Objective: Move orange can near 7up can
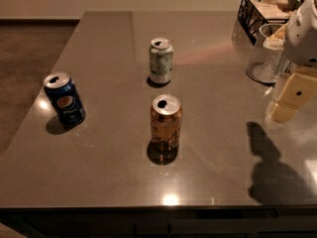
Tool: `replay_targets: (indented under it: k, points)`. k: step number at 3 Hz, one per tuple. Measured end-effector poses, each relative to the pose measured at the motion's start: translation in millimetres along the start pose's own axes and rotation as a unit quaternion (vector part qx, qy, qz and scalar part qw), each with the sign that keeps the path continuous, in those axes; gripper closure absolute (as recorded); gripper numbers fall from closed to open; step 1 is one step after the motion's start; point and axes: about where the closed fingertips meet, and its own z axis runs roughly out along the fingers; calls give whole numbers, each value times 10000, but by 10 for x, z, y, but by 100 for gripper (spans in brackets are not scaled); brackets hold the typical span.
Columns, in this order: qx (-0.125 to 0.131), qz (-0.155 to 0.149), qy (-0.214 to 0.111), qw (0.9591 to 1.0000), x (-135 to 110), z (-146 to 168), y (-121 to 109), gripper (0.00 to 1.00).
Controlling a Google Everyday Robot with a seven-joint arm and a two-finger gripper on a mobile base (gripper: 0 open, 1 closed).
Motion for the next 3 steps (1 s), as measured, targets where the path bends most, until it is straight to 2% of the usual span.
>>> replay_targets:
  k: [1, 2, 3]
  points:
    - [1, 0, 0, 10000, 0, 0, 0, 0]
    - [-78, -43, -214, 9997, -89, 11, 41, 0]
    - [-199, -131, -641, 9977, -328, 66, 162, 0]
